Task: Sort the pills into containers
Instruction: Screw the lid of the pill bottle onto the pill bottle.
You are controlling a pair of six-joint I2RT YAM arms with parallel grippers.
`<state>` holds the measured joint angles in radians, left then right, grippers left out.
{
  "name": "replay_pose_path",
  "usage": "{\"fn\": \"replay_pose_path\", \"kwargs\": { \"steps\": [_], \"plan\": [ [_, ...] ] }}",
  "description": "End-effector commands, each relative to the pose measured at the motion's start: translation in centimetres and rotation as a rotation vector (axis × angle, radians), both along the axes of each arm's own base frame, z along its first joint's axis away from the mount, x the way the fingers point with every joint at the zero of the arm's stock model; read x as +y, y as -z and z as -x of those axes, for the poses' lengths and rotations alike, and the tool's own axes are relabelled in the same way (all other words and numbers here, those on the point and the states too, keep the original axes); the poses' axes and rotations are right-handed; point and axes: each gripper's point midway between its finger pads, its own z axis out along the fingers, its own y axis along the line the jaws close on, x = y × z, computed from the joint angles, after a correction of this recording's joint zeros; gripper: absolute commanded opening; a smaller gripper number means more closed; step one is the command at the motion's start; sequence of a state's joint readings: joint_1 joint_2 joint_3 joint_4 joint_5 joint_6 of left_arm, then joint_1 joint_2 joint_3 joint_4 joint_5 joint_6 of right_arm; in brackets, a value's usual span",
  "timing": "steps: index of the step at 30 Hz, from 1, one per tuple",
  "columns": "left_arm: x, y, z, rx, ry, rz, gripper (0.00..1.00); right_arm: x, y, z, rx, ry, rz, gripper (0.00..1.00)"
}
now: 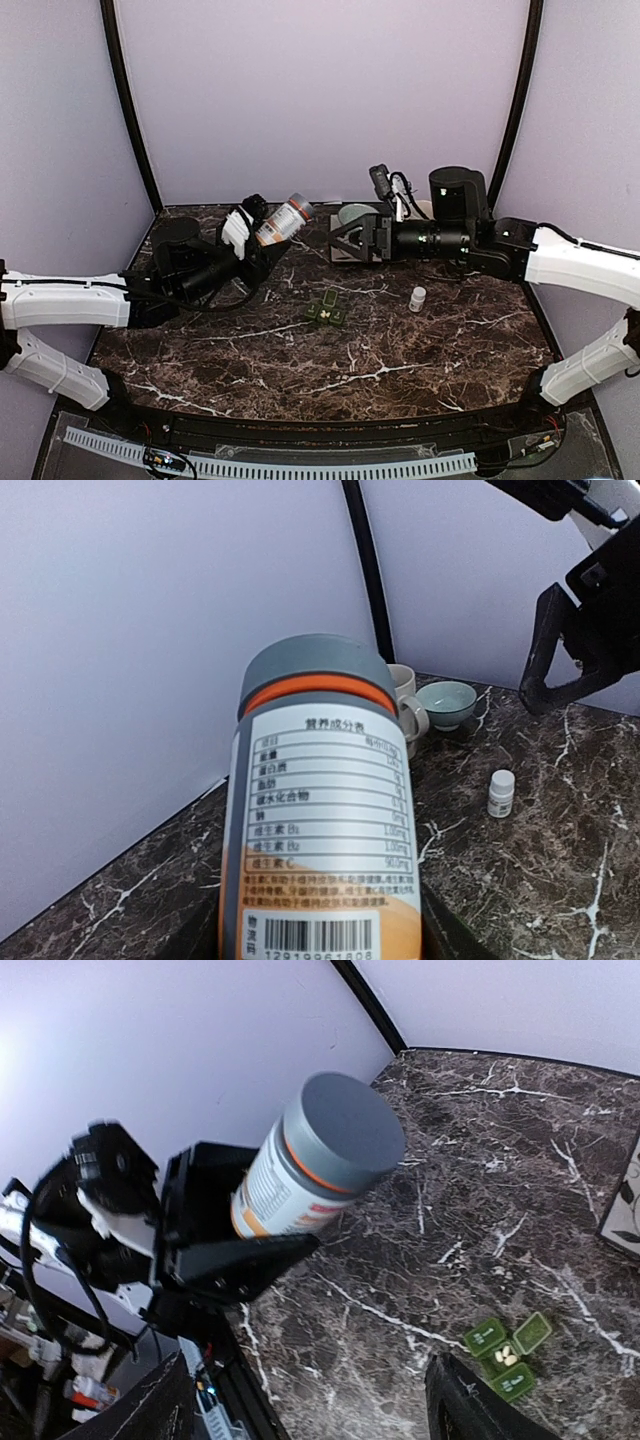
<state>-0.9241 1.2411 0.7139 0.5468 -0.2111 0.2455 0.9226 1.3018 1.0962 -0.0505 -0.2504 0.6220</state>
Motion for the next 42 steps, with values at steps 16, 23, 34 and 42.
{"fn": "replay_pose_path", "kwargs": {
  "steps": [16, 23, 34, 42],
  "plan": [
    [-4.7, -2.0, 6.8, 0.593, 0.846, 0.239, 0.0, -2.4, -2.1, 1.8, -0.369, -0.066, 0.022, 0.81],
    [-4.7, -1.8, 7.4, 0.697, 0.949, 0.257, 0.0, -2.1, -2.2, 2.4, -0.373, -0.103, 0.011, 0.81],
    [-4.7, -2.1, 8.0, 0.78, 1.046, 0.277, 0.0, -1.3, -2.0, 3.0, -0.357, -0.162, -0.01, 0.81],
    [-4.7, -2.2, 8.3, 0.811, 1.084, 0.276, 0.0, -0.6, -1.7, 3.5, -0.338, -0.203, -0.024, 0.8]
  ]
}}
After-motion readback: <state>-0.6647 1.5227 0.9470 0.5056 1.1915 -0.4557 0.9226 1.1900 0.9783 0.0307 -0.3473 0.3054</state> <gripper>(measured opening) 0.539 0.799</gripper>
